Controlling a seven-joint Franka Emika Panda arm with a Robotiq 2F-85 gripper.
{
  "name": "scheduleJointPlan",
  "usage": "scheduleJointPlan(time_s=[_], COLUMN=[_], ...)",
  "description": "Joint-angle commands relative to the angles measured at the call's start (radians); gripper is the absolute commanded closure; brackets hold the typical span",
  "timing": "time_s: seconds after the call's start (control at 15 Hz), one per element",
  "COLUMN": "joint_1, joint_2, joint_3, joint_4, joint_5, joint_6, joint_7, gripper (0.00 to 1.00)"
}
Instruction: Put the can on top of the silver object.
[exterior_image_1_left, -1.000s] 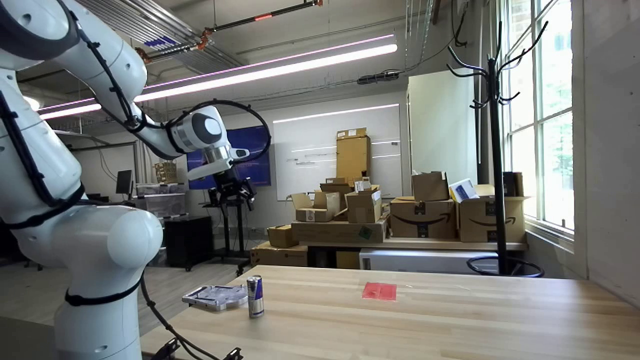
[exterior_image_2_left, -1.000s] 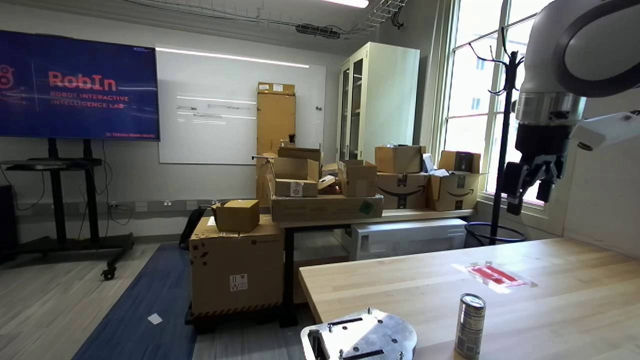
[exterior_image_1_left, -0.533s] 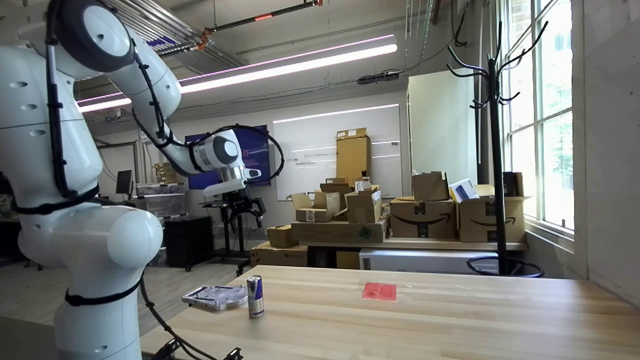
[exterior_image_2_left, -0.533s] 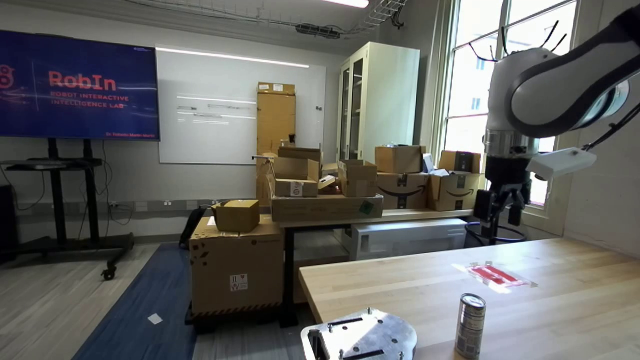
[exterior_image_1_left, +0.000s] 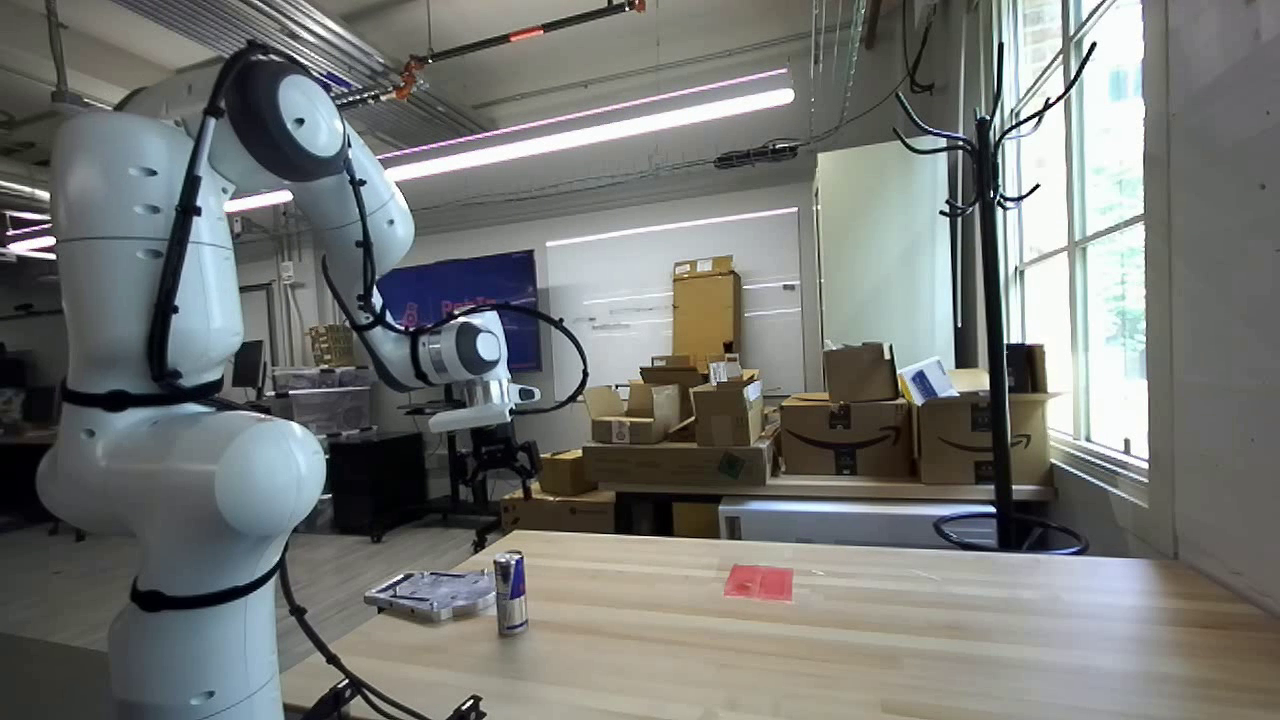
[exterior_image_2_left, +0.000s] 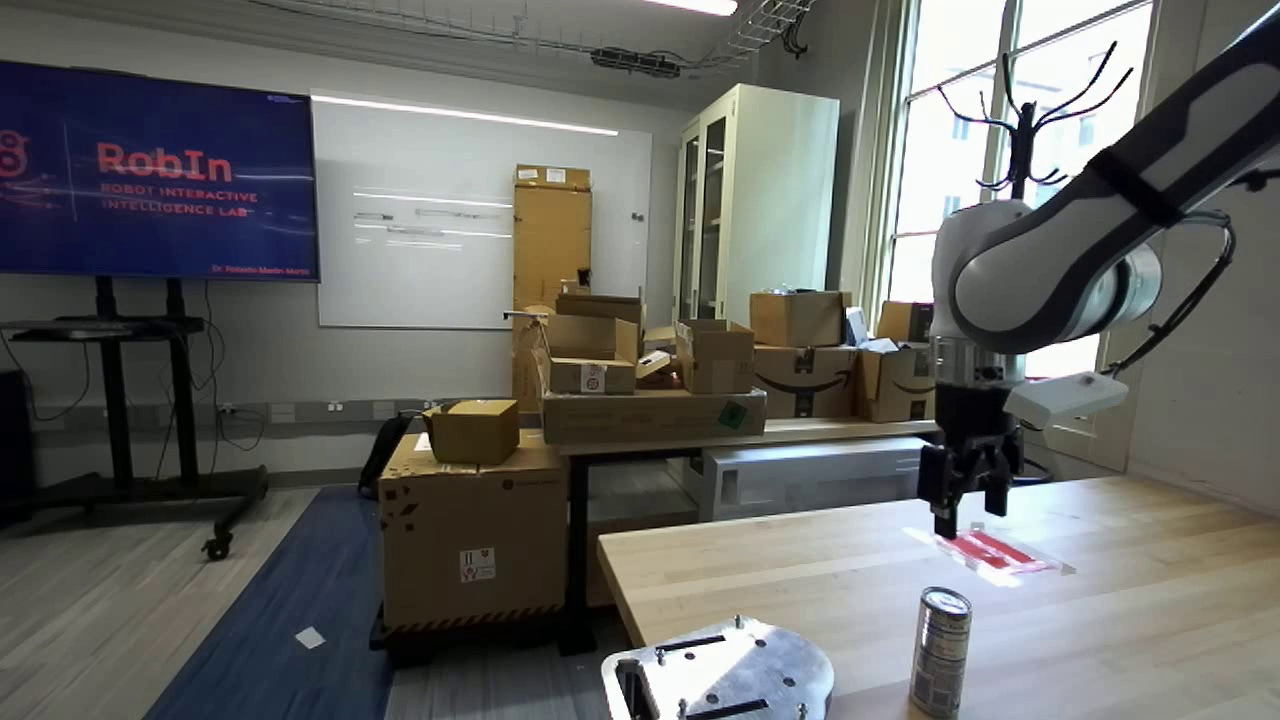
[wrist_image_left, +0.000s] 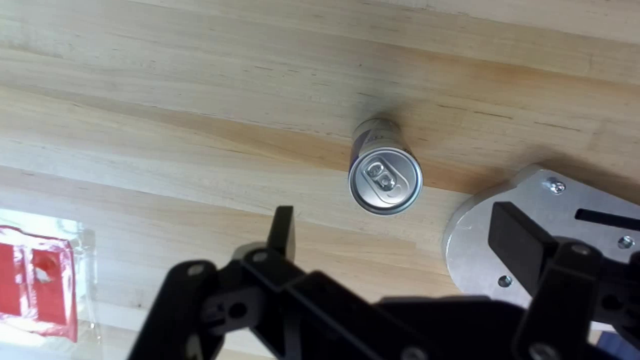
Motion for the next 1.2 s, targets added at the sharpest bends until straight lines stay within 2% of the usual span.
scheduleJointPlan(time_s=[0.0, 1.13], joint_1=[0.002, -0.006], joint_2=[0.086, 0.286], joint_3=[-0.011, -0.02], joint_4=[0.042, 0.085], joint_5=[0.059, 0.058], joint_6=[0.031, 0.158], joint_7=[-0.064, -0.048], gripper=[0.0, 0.0])
